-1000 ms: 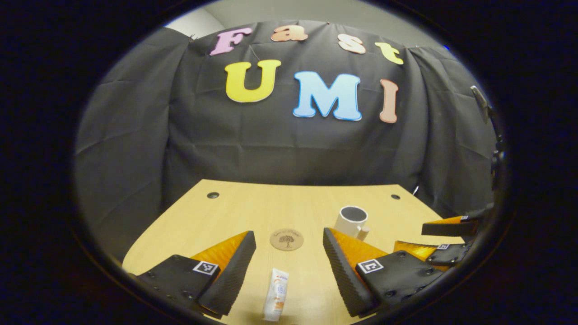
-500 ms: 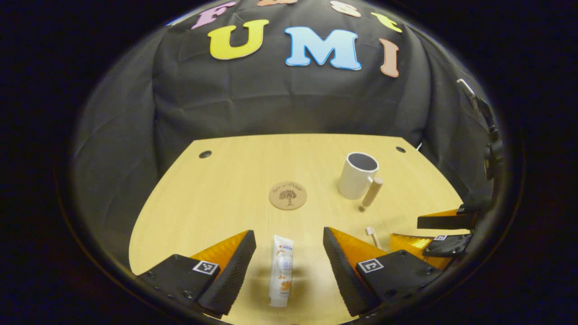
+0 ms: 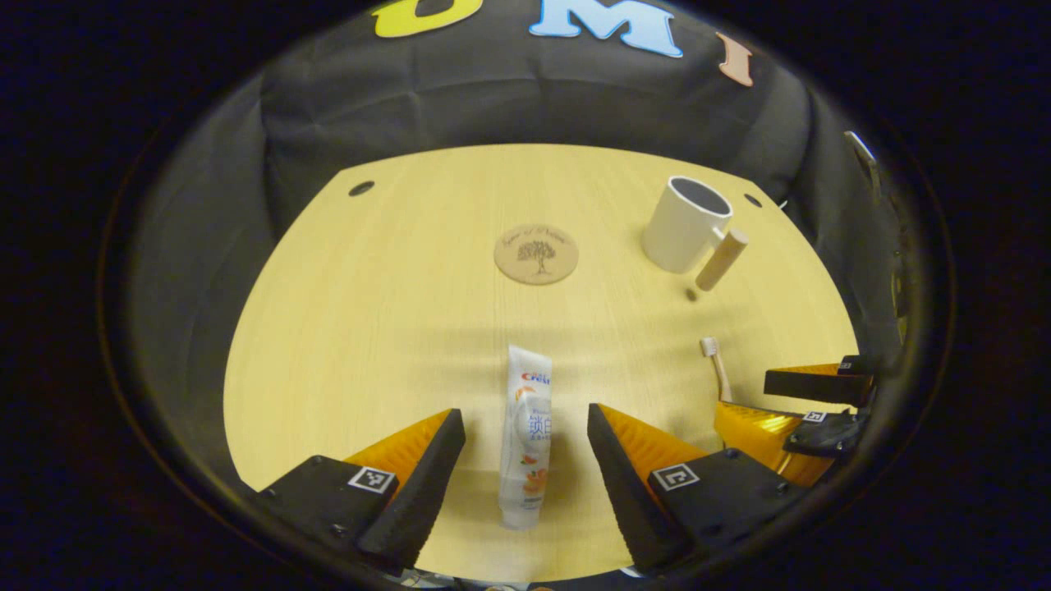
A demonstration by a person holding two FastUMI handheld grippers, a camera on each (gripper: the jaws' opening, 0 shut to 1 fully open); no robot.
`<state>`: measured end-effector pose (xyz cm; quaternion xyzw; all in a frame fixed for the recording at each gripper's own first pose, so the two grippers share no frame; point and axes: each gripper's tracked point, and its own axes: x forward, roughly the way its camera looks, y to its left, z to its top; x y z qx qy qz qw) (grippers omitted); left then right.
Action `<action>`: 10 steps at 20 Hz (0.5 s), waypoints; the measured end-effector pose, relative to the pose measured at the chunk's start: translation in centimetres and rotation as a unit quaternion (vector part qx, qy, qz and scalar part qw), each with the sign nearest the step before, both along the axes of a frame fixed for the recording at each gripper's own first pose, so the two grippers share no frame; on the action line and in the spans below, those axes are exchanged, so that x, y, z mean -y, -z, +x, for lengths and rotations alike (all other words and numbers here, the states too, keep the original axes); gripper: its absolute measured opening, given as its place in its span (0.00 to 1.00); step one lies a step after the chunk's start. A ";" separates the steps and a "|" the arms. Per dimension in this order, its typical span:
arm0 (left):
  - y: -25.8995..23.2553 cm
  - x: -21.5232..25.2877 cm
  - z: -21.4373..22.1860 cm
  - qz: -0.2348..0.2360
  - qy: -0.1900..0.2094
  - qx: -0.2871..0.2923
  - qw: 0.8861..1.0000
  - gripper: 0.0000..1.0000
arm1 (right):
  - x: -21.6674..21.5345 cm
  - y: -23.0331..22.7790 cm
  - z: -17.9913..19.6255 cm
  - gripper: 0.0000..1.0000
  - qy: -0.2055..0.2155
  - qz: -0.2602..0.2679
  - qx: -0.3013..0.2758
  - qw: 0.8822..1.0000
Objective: Put the toothbrush and toothpaste on the desktop into the cup, then pick up the cup and place it on the coaster on the desktop.
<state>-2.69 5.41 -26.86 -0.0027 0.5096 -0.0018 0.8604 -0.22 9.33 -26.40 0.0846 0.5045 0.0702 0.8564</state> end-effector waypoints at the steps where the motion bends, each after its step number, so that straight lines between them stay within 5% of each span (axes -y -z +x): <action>1: 0.7 -0.2 -0.3 -0.003 -0.005 -0.015 1.000 0.96 | 0.0 0.2 0.1 0.92 0.001 0.001 -0.008 1.000; 10: 3.6 0.2 -0.5 0.006 0.014 -0.077 0.997 0.98 | -0.1 3.0 -0.2 0.93 0.000 -0.007 -0.068 0.998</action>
